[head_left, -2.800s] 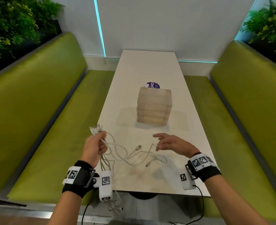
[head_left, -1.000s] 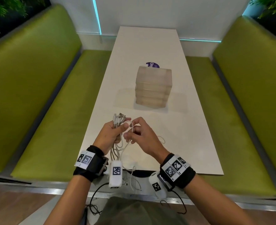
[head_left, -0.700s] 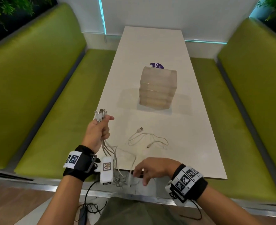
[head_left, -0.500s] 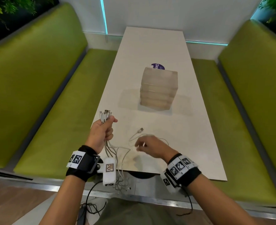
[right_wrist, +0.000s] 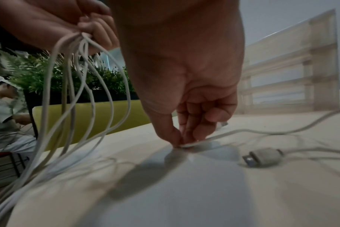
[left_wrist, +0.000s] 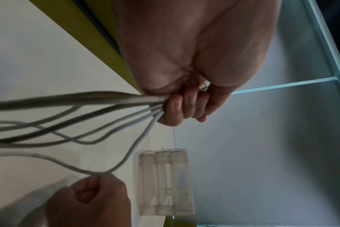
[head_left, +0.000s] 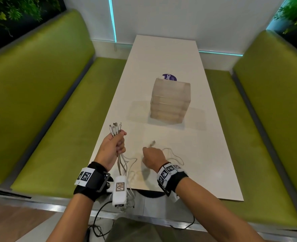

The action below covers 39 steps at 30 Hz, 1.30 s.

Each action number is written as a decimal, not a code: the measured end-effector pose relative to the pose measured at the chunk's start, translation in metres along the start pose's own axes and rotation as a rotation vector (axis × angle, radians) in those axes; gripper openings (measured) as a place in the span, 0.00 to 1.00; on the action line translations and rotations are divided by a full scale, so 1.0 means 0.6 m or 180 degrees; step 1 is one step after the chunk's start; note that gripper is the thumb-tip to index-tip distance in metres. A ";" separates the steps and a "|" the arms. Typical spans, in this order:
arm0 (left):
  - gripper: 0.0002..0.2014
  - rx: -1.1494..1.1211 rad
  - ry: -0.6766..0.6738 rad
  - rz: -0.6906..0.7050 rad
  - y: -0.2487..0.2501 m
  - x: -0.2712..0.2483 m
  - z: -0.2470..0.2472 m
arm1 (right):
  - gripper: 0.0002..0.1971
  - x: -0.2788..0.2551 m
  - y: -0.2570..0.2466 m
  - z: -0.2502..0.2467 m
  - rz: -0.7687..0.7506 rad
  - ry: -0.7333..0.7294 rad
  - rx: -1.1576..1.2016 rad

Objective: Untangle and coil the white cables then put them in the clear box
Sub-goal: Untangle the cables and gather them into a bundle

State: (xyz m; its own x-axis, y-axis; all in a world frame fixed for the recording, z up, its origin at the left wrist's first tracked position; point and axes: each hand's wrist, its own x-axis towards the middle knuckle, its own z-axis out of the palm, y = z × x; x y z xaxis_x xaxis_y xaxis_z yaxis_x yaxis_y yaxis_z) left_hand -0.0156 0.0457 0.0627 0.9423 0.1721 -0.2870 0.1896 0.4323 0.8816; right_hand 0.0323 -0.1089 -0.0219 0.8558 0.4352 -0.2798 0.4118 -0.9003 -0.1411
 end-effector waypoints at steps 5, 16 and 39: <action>0.11 0.0006 -0.0171 -0.0057 -0.005 0.004 0.000 | 0.08 -0.009 0.032 -0.023 0.0560 -0.0403 0.0720; 0.13 0.0009 -0.0394 0.0028 -0.015 -0.003 0.030 | 0.17 -0.118 -0.013 -0.126 -0.0552 0.0666 0.3645; 0.10 -0.0608 -0.0391 -0.0105 0.001 -0.030 0.040 | 0.03 -0.119 0.001 -0.094 -0.0563 -0.0445 0.3305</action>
State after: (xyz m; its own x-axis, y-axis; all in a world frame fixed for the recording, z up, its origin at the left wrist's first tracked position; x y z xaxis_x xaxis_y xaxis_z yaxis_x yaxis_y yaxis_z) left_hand -0.0255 0.0217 0.0776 0.9652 0.0512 -0.2566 0.1762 0.5977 0.7821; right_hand -0.0109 -0.1407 0.0518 0.7391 0.6157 -0.2732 0.0012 -0.4068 -0.9135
